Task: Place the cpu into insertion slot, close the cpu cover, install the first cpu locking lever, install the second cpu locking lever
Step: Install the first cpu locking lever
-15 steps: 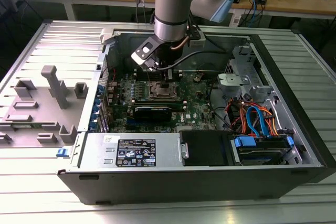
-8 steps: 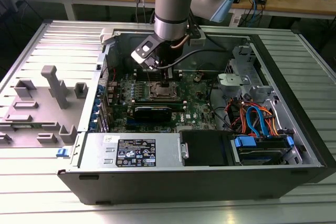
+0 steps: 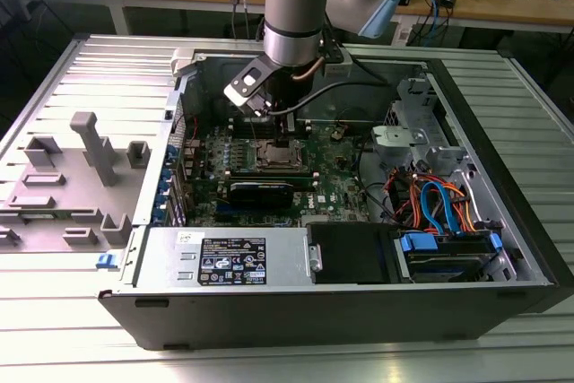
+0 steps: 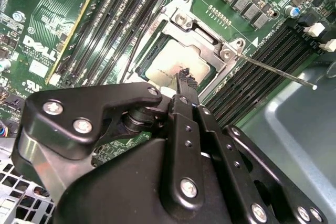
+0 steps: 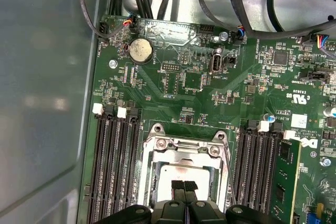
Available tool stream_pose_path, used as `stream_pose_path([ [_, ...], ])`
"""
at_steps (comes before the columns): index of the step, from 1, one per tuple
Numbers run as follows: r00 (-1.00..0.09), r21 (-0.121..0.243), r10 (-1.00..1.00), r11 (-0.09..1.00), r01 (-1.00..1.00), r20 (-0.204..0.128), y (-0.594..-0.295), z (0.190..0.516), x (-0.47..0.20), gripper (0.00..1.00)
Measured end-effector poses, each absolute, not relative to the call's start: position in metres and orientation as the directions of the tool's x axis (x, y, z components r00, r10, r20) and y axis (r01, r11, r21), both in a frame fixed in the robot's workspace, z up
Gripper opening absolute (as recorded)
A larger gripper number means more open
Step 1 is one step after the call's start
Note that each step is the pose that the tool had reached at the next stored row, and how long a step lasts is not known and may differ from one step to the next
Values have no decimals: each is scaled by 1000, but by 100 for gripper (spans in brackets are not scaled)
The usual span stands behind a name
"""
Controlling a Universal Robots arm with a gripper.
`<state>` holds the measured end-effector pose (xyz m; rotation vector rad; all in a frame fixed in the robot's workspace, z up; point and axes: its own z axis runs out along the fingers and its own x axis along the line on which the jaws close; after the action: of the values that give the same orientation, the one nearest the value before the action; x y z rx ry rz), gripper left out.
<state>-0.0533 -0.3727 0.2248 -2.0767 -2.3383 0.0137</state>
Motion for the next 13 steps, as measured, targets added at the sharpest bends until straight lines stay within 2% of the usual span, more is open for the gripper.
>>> stream_pose_path([
  [13,-118,-17,993,118,993,4,-373,232,-53,11],
])
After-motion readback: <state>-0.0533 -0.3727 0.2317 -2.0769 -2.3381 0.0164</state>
